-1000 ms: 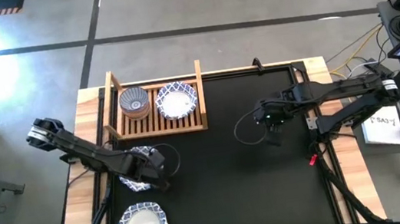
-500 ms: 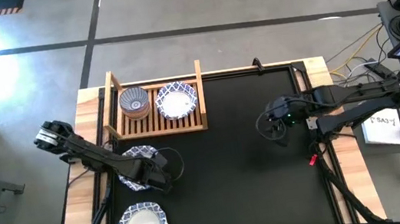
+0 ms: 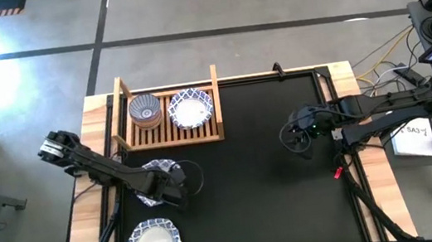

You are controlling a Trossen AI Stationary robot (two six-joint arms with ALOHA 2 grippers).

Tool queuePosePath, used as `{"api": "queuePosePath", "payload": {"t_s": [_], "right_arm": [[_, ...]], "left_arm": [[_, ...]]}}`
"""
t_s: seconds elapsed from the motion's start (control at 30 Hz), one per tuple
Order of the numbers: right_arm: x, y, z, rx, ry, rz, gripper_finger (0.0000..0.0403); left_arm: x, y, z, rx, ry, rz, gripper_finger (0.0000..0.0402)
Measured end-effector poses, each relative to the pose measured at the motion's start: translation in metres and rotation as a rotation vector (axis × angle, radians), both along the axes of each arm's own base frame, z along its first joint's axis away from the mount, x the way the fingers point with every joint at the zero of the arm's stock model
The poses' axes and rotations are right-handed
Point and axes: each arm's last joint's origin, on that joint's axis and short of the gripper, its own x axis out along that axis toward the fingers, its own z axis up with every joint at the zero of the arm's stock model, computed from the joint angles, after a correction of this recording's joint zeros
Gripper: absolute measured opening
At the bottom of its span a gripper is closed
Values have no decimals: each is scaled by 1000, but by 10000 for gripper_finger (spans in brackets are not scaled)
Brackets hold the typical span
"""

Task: Place and stack bowls onto a shelf
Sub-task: Stack the white bowl on top of the white bowl on the shelf

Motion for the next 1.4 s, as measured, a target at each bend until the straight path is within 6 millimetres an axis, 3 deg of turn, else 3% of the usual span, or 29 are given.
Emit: {"api": "queuePosePath", "payload": {"t_s": [0.3, 0.67, 0.9, 1.27, 1.4], "right_arm": [[0, 0, 0, -4, 1, 3, 201], [0, 0, 0, -10, 2, 2, 201], [0, 0, 0, -10, 2, 1, 201], [0, 0, 0, -5, 2, -6, 201], [0, 0, 0, -6, 3, -5, 201]], "left_arm": [[24, -10, 45, 34, -131, -213, 3], [35, -4, 94, 406, -219, -372, 0], [43, 25, 85, 695, -169, -360, 0], [63, 97, 54, 736, -115, -364, 0], [68, 122, 52, 725, -128, -354, 0]]}}
